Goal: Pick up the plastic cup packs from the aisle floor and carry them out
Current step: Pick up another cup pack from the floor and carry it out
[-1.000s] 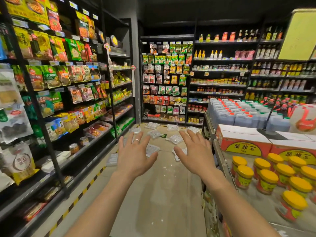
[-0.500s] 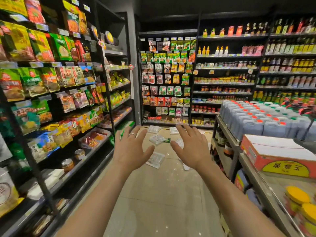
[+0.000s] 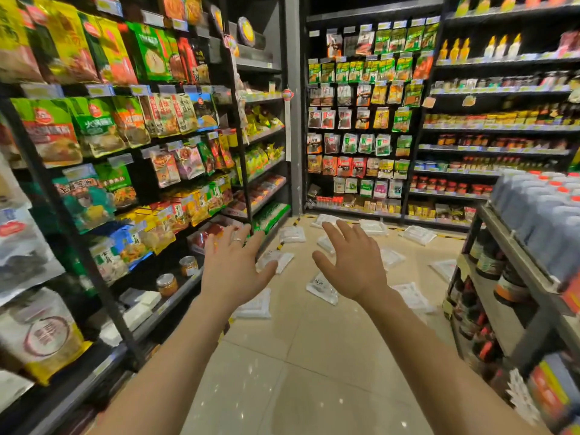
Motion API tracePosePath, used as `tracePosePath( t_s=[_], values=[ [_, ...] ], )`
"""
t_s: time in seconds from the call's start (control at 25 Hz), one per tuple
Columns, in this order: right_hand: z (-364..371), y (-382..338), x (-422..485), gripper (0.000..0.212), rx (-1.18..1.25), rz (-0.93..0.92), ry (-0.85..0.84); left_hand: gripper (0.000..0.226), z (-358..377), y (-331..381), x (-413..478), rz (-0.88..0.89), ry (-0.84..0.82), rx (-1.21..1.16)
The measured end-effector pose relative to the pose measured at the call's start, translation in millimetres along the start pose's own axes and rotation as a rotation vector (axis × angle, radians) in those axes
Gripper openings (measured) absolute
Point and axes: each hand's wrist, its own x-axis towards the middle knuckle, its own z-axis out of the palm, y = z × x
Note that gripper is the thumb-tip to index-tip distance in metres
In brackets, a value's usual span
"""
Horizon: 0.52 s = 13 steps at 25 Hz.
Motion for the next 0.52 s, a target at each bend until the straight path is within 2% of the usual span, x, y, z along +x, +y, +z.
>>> tracePosePath(
  t_s=[0.32, 0.52],
  values=[
    [81, 38, 189, 0.064, 0.033, -0.091, -0.054, 0.068, 82, -17, 161, -0.093, -0.059, 0.040],
    [117, 61, 282, 0.064, 0.024, -0.139, -0.080, 0.070, 132, -25, 236, -0.144, -0.035, 0.040]
  ],
)
